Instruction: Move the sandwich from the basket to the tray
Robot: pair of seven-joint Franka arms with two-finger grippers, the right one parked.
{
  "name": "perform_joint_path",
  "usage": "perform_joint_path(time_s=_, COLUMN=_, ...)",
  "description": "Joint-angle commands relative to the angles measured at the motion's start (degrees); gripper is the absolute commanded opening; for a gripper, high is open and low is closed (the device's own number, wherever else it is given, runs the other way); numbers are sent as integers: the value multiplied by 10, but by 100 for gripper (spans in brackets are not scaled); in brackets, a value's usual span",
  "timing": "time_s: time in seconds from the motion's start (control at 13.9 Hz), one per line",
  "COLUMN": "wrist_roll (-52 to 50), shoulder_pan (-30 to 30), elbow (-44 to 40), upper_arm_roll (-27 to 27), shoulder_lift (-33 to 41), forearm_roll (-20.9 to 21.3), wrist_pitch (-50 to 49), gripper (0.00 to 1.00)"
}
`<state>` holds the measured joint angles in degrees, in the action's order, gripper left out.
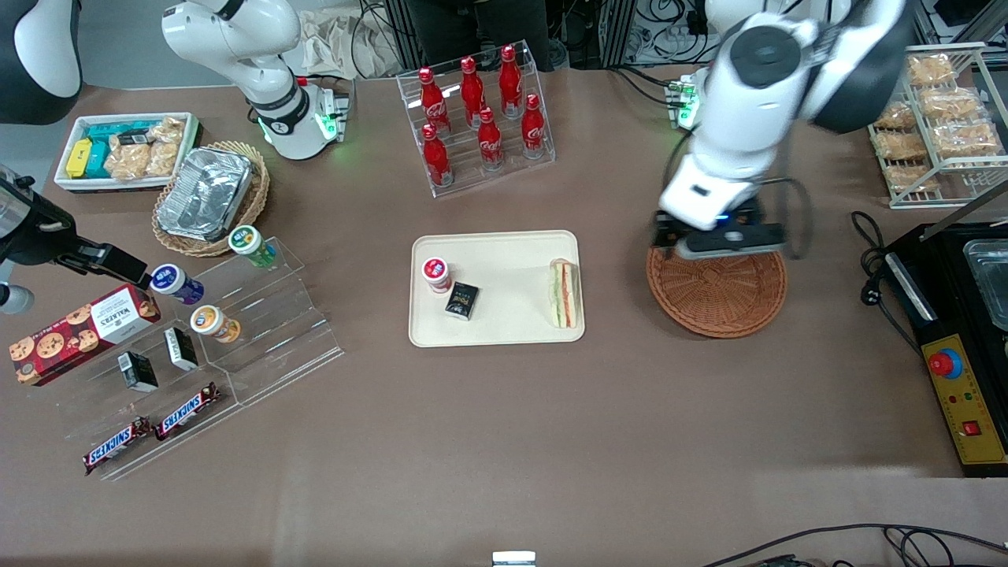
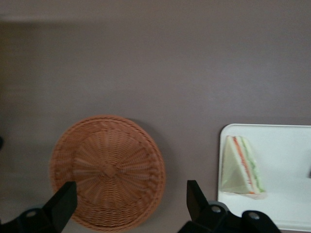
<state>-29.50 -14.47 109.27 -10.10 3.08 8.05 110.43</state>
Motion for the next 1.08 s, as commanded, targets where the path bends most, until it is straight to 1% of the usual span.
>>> perform_joint_path(time_s=0.0, wrist_roll=46, shoulder_pan=38, elbow=-28, upper_arm_roll=-8, shoulder_lift=1, forearm_roll=-2, wrist_pitch=-25, gripper=100)
perform_joint_path(time_s=0.14, wrist_roll=52, shoulder_pan=68, elbow=-23, upper_arm_roll=-7, shoulder_lift=28, forearm_roll=0, wrist_pitch=-29, gripper=100)
perform_joint_path(time_s=0.22, wrist_roll=72, shoulder_pan=94, elbow=-22, upper_arm_roll=-9, shoulder_lift=38, forearm_roll=-2, wrist_pitch=-44, gripper=100)
perform_joint_path(time_s=0.29, wrist_roll=98, shoulder_pan=102, elbow=-21, upper_arm_roll=-9, shoulder_lift=44, forearm_roll=-5, wrist_pitch=-63, gripper=100)
perform_joint_path(time_s=0.36, wrist_roll=112, shoulder_pan=105, elbow=-20, upper_arm_roll=-7, shoulder_lift=54, forearm_roll=-7, wrist_pitch=-70, gripper=100)
perform_joint_path(time_s=0.58, wrist_roll=106, shoulder_pan=97, elbow=-22, upper_arm_roll=-4, shoulder_lift=57, forearm_roll=-4, wrist_pitch=-70, gripper=96)
perform_joint_path(time_s=0.79, wrist_roll=112, shoulder_pan=98, elbow=-23, upper_arm_roll=-4, shoulder_lift=57, forearm_roll=-9, wrist_pitch=-73, gripper=98)
perform_joint_path(time_s=1.01, wrist_roll=123, shoulder_pan=103, elbow=-43, upper_arm_roll=-4, shoulder_lift=41, forearm_roll=-18, wrist_pitch=-73, gripper=98)
